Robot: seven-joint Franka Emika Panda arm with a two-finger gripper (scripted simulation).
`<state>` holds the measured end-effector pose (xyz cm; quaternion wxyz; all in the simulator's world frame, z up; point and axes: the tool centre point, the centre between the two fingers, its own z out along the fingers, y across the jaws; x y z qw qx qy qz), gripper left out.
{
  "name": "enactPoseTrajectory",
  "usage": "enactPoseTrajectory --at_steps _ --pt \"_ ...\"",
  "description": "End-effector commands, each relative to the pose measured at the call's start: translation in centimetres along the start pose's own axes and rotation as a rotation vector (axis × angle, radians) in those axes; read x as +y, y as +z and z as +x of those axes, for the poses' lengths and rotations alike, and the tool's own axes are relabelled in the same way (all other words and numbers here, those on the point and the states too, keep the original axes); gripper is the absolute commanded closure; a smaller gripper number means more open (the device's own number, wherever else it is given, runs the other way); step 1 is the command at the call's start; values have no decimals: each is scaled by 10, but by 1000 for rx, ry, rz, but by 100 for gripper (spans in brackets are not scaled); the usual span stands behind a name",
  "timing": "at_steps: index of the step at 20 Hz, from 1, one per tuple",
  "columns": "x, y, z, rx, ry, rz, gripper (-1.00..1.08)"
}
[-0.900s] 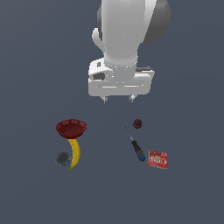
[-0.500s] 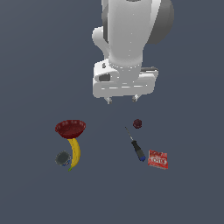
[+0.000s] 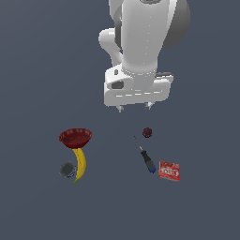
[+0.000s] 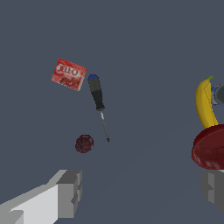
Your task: Pick up a designated object from a clutter of objects.
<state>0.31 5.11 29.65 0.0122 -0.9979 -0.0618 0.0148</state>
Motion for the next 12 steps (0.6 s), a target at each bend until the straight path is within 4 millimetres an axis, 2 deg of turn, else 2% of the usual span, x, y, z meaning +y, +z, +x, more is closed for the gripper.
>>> enactPoseTrajectory --at_steps 1,7,12 --pt "-2 3 4 -1 -20 -2 -92" --pt "-11 16 22 -1 -120 -15 -92" --pt "-26 35 47 -3 -256 -28 -92"
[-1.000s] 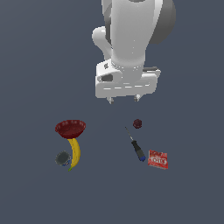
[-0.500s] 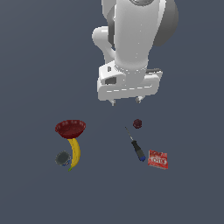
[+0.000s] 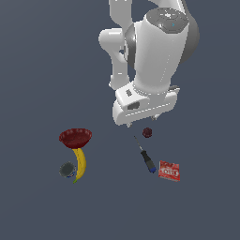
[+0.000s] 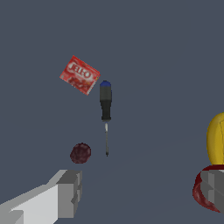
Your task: Pick up a designated object from a clutter of objects.
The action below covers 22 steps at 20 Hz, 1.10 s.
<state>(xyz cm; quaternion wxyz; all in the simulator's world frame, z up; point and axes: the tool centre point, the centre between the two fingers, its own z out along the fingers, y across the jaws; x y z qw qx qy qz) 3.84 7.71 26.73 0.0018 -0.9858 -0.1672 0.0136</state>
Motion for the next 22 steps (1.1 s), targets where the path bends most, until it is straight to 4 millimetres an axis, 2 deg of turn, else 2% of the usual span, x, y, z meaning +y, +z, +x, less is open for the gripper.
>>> enactPoseTrajectory --at_steps 1,13,22 --pt "-6 12 15 -1 -77 -6 -92" --pt "-49 91 91 1 -520 -26 -92" --pt "-85 156 130 10 -815 -25 -92"
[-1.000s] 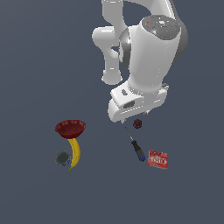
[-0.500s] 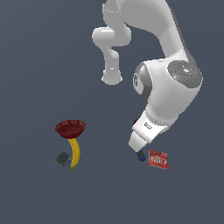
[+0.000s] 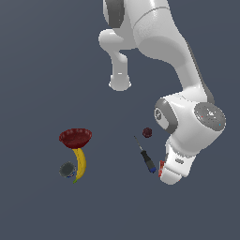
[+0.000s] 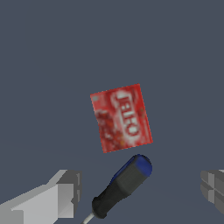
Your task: Pick up a designated object from a clutter of objects.
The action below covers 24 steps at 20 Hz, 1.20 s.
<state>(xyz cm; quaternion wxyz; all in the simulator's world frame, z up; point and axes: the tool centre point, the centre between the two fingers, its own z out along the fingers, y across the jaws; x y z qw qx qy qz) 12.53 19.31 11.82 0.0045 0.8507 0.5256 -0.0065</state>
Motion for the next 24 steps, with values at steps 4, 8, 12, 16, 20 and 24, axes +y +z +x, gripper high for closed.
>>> enactPoseTrajectory --at_steps 4,8,12,16,20,24 --pt "-3 30 22 9 -130 -1 -92" --pt "-5 44 32 13 -187 -1 -92" --pt "-6 51 36 16 -215 -1 -92" --pt "-7 52 36 15 -213 0 -92" --pt "-7 61 36 15 -215 0 -92" --pt "-7 83 37 15 -217 -1 -92"
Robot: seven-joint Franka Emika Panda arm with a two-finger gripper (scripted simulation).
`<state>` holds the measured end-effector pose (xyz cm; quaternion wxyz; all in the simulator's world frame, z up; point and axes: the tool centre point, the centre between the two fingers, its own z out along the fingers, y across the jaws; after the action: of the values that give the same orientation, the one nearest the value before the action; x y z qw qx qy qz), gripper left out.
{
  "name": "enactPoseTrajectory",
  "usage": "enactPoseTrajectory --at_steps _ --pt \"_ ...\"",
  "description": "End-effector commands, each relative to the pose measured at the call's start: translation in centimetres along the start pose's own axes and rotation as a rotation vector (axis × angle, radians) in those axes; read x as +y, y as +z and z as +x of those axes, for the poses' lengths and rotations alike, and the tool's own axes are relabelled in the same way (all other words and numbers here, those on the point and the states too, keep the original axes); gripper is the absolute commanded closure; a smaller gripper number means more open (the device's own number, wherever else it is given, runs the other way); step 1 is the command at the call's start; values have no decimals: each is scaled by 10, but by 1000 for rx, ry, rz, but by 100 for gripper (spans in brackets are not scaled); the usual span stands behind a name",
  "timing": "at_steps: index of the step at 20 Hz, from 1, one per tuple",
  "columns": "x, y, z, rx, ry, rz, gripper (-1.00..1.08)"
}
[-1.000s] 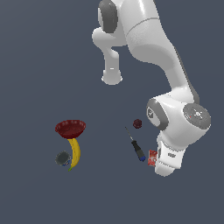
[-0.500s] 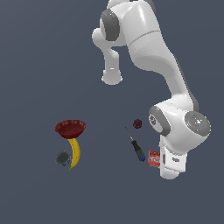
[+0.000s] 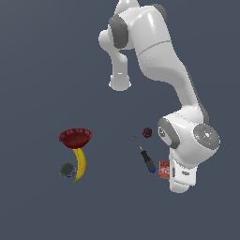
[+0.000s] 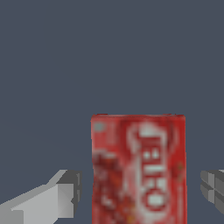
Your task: Pick up a designated object from a clutter of objects.
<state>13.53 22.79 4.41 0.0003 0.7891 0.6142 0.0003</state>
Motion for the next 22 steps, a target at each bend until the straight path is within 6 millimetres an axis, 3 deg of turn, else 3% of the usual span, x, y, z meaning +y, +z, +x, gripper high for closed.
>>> enactPoseTrajectory --at_steps 1,5,9,10,22 --pt "-1 15 0 -1 -2 1 -92" --pt "-1 28 0 0 -3 1 -92" --pt "0 29 0 0 -3 1 -92" --pt "0 29 0 0 -3 1 108" --pt "0 28 0 0 -3 1 108"
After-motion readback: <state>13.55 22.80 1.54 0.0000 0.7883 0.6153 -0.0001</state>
